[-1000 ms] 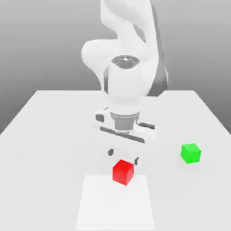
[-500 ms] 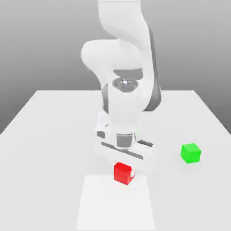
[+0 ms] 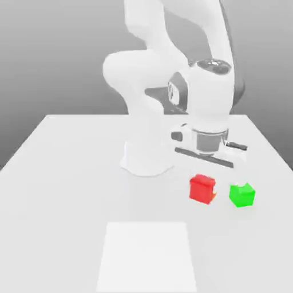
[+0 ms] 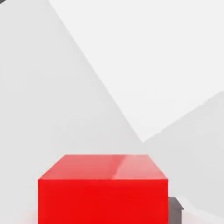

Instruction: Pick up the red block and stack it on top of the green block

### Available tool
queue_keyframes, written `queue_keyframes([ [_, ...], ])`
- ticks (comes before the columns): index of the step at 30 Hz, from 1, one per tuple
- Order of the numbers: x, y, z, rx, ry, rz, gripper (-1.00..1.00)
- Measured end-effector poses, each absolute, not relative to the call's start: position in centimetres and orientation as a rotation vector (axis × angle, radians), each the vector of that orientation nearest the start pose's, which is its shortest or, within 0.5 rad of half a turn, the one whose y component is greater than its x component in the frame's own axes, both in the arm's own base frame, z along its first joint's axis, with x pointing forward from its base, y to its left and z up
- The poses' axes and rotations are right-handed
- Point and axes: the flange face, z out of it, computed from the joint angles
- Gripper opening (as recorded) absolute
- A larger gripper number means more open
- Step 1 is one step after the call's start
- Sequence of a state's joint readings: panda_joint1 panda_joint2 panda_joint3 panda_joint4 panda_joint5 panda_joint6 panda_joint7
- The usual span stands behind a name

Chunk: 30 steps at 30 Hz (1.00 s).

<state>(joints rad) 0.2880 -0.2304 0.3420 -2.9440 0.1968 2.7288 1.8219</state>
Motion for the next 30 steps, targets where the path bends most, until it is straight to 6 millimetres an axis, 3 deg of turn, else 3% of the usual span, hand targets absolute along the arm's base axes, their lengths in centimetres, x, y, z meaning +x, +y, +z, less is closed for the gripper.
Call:
queue_keyframes([
  [6,21.3,26.0,24.6,-2.395,2.026,0.000,-1.00],
  [8,20.0,27.2,24.5,-2.391,2.031,-0.006,-1.00],
  [30,20.1,27.5,20.4,-2.390,2.029,-0.049,-1.00],
])
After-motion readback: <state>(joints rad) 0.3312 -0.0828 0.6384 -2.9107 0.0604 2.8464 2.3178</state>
